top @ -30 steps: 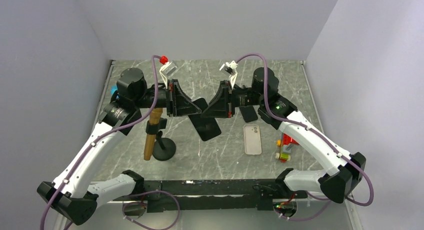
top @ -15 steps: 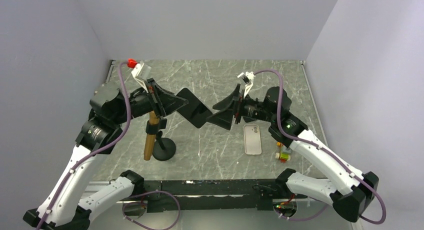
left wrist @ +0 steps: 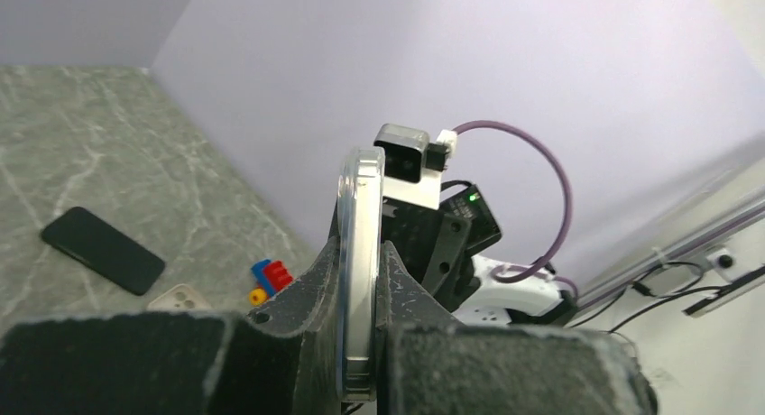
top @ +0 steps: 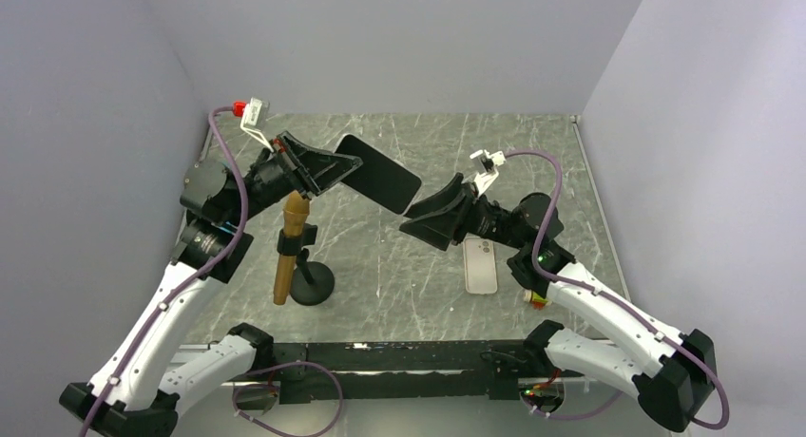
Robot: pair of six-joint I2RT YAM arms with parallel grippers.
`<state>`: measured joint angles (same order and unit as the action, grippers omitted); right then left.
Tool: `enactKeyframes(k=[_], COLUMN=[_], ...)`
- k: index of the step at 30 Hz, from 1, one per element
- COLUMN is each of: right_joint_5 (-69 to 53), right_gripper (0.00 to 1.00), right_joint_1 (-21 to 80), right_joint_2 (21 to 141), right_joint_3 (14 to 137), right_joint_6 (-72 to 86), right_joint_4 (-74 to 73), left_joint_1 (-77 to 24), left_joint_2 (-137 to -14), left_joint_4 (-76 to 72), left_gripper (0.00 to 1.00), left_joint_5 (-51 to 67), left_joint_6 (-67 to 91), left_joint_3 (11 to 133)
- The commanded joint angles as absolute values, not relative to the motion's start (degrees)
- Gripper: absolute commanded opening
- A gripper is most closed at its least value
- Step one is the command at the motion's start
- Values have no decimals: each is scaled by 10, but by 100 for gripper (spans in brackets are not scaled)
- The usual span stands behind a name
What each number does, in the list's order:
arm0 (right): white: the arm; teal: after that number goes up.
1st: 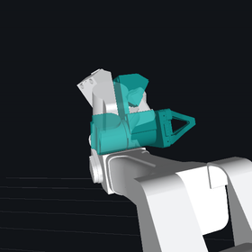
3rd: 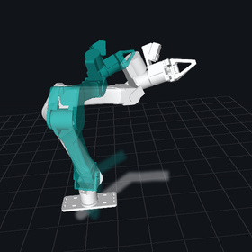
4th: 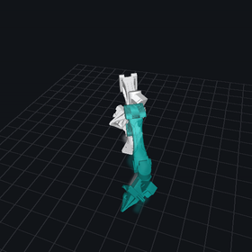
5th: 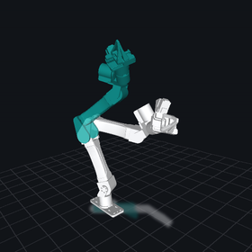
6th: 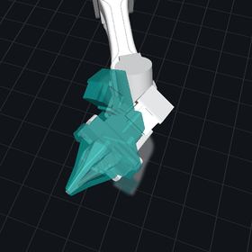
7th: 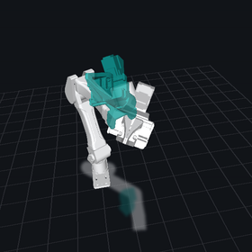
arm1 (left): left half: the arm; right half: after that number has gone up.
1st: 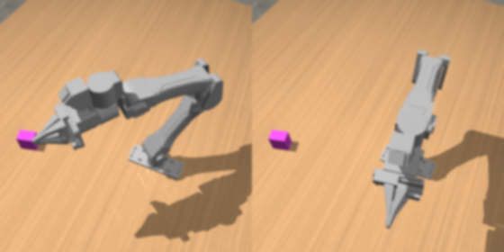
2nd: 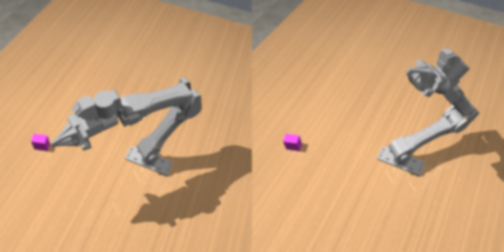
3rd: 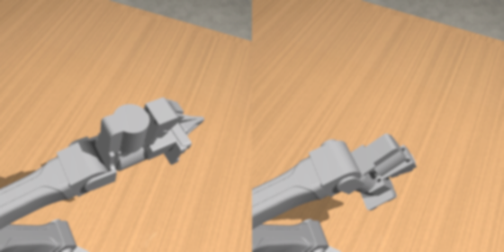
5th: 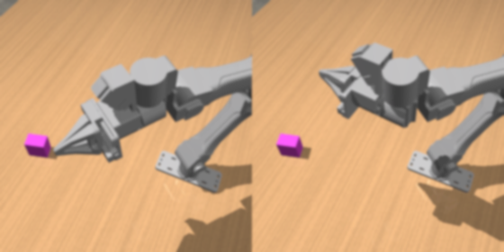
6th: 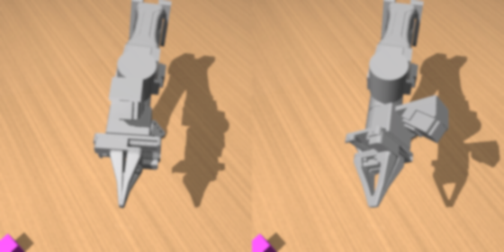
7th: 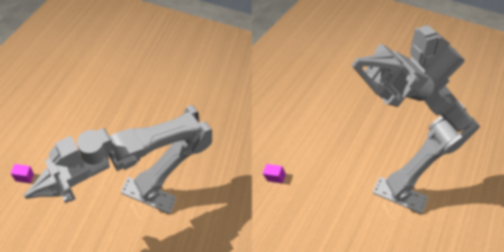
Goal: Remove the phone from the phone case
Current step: Remove the phone case from the phone.
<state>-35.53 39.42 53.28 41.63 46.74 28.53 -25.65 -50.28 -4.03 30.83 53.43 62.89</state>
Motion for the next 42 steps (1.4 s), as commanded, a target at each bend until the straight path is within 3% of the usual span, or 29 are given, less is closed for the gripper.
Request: enactKeyframes(k=[1, 7, 12, 18, 27, 31, 36, 39, 40, 42], right_joint_5=[-384, -397, -399, -408, -416, -414, -422, -437, -444, -469], right_gripper=[61, 43, 37, 36, 43, 41, 32, 5, 0, 0], right_joint_1=[398, 407, 413, 424, 447, 447, 447, 448, 448, 447], right_joint_2=[536, 556, 569, 565, 563, 576, 600, 616, 621, 626], right_joint_3=[397, 401, 407, 420, 425, 439, 444, 446, 443, 438], right_joint_6=[515, 518, 531, 518, 512, 509, 520, 513, 504, 453], right_joint_4=[439, 479, 504, 494, 511, 507, 537, 557, 564, 556], left_joint_1=[-252, -252, -251, -252, -252, -251, -252, -252, -251, -251], left_joint_2=[-503, -489, -481, -475, -466, -460, -457, -454, -456, -463], left_joint_4=[-196, -189, -197, -185, -188, -188, -191, -196, -195, -193], left_gripper=[0, 0, 0, 0, 0, 0, 0, 0, 0, 0], left_joint_5=[336, 334, 345, 346, 344, 349, 357, 362, 366, 383], left_joint_6=[639, 634, 644, 636, 637, 638, 644, 660, 668, 691], left_joint_3=[624, 612, 602, 603, 595, 590, 590, 586, 588, 591])
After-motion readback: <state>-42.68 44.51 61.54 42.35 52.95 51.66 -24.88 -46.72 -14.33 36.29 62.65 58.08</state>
